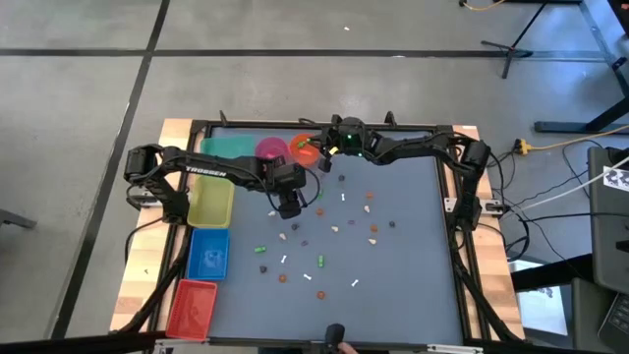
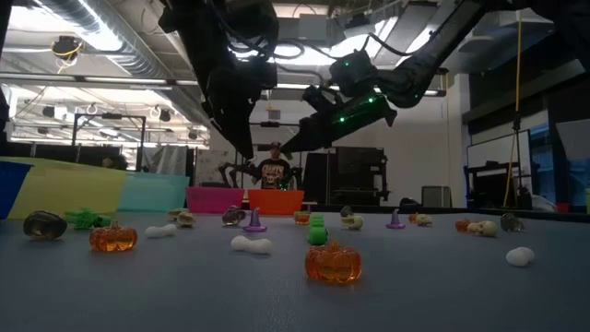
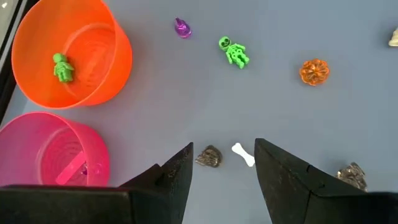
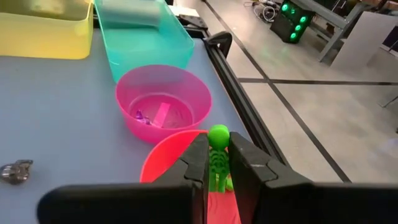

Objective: Sort Halloween decoration
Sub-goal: Put the green skeleton toy into the orange bin, then put the black skull toy into the green bin

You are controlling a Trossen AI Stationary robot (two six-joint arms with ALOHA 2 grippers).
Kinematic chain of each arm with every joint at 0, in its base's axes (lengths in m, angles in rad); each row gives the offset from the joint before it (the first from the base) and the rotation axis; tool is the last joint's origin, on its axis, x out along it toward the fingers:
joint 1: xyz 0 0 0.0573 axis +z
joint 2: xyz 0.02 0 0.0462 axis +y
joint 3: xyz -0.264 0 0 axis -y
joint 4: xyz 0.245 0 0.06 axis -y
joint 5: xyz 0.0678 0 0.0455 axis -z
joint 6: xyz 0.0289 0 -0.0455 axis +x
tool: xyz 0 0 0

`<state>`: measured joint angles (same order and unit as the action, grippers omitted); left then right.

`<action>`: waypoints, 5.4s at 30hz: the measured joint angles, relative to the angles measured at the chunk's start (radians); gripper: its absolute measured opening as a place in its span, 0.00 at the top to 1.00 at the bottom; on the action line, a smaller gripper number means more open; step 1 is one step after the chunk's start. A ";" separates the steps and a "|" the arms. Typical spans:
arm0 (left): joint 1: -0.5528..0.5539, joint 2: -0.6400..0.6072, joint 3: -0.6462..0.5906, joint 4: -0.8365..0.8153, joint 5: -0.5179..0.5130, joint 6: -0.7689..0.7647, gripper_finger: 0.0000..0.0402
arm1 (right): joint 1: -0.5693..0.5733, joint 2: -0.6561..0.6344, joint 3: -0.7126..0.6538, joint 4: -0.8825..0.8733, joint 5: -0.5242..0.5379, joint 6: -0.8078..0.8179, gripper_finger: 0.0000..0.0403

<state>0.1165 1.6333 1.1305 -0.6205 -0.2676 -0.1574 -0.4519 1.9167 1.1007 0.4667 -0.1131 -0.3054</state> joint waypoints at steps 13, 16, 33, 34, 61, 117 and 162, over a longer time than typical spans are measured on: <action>0.001 0.000 0.000 0.000 0.000 -0.052 0.61 | 0.000 0.000 0.000 0.004 0.000 -0.001 0.66; 0.005 0.000 0.000 0.000 0.000 -0.134 0.61 | 0.000 0.000 0.000 0.003 0.000 -0.001 0.61; 0.071 0.000 -0.002 -0.034 0.029 -0.419 0.61 | 0.000 -0.287 0.000 -0.326 0.027 -0.021 0.58; 0.072 0.000 -0.003 -0.031 0.034 -0.419 0.61 | 0.000 -0.317 0.000 -0.362 0.027 -0.022 0.58; 0.073 0.153 -0.033 0.031 0.057 -0.409 0.61 | 0.000 -0.786 0.000 -0.941 0.031 -0.015 0.58; 0.082 0.227 -0.032 0.049 0.049 -0.409 0.80 | 0.000 -0.780 0.000 -0.944 0.026 -0.014 0.58; 0.500 -0.167 -0.033 -0.437 -0.095 -0.228 0.80 | 0.001 -0.692 0.000 -0.942 -0.124 -0.013 0.58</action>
<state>0.6165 1.4658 1.0974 -1.0574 -0.3625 -0.3850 -0.4511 1.2244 1.1004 -0.4751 -0.2371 -0.3187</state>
